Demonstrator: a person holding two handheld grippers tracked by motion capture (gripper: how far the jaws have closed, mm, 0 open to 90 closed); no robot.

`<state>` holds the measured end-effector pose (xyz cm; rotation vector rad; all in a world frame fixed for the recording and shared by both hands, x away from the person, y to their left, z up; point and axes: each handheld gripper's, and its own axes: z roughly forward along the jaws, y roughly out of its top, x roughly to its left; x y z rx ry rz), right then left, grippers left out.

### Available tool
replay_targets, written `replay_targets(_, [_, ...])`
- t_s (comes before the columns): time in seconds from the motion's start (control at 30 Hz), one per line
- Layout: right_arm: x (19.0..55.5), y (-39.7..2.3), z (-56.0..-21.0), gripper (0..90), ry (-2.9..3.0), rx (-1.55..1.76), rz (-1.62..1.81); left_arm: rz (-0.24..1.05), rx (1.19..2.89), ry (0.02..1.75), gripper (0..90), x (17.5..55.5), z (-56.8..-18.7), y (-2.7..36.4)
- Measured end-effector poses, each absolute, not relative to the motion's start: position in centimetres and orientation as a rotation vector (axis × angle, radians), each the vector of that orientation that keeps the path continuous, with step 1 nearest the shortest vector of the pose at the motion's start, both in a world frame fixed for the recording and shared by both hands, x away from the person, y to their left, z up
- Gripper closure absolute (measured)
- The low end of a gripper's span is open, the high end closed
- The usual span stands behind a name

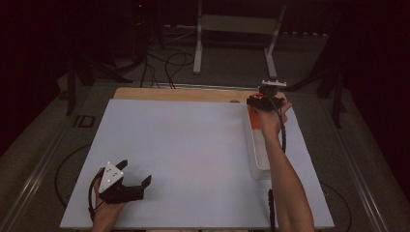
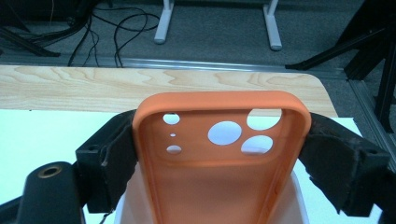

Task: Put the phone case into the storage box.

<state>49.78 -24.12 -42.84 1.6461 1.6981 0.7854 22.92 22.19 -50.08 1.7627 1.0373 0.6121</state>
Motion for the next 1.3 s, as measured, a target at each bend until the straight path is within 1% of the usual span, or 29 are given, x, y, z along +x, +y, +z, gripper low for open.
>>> replay_targets(0.67, [50.6,-24.0,-43.1,15.2,1.694,1.664,0.776,0.616,1.760,1.043,0.2,22.9,-50.1,22.3])
replay_targets(0.8, [50.8,-24.1,-43.2,14.1,1.700,1.682,0.780,0.616,1.758,1.044,0.2,22.9,-50.0,22.3])
replay_targets(0.9, [51.0,-24.2,-43.6,10.3,1.711,1.706,0.770,0.616,1.758,1.045,0.2,22.9,-50.0,22.3])
replay_targets(1.0, [51.1,-24.4,-44.0,8.3,1.704,1.741,0.785,0.615,1.753,1.046,0.2,22.9,-50.0,22.3])
replay_targets(1.3, [50.8,-24.5,-43.2,8.1,1.691,1.719,0.834,0.616,1.749,1.047,0.2,22.9,-50.0,22.4])
